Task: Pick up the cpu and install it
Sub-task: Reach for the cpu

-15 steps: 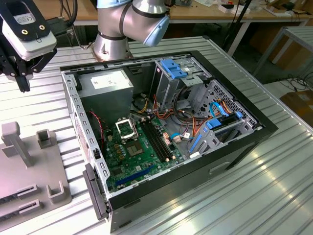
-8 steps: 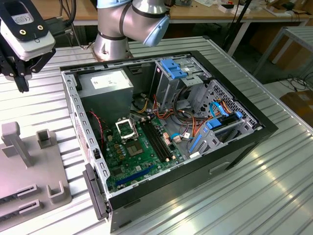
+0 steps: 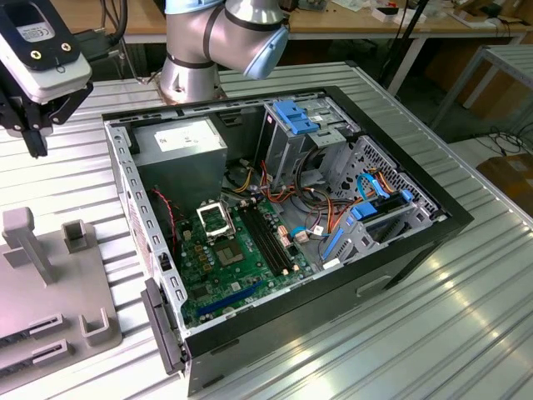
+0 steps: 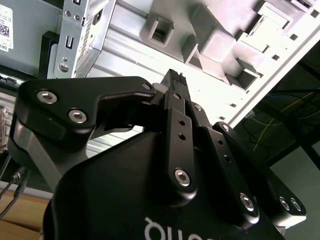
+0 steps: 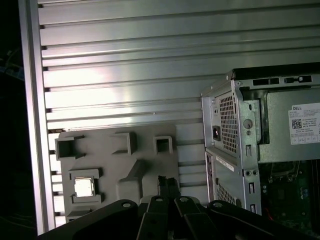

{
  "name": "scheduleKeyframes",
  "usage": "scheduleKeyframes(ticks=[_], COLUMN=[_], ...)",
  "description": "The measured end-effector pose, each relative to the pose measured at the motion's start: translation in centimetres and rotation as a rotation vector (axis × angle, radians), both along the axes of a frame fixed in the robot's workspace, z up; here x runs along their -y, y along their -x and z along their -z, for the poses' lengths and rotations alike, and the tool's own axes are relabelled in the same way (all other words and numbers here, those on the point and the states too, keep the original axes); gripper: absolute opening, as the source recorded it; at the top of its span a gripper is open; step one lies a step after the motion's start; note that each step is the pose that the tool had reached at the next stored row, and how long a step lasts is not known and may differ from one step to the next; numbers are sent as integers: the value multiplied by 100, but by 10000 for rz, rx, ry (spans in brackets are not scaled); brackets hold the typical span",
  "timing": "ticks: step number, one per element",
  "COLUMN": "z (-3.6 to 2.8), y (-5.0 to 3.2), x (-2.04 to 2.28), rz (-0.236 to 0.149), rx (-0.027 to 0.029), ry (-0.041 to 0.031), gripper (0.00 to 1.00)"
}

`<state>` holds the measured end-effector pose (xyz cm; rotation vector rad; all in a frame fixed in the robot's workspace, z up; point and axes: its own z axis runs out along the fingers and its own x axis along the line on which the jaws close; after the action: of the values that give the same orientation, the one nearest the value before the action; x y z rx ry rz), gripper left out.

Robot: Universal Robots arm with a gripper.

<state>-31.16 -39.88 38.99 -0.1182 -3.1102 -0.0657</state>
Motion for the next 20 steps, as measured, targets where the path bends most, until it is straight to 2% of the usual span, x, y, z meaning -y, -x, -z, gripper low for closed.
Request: scheduleKeyframes(ticks=[13,20], z=[0,0], y=[23,121], x=[0,2], rz=[1,-1], rx=[-1,0], ry=[1,0], gripper=[11,11])
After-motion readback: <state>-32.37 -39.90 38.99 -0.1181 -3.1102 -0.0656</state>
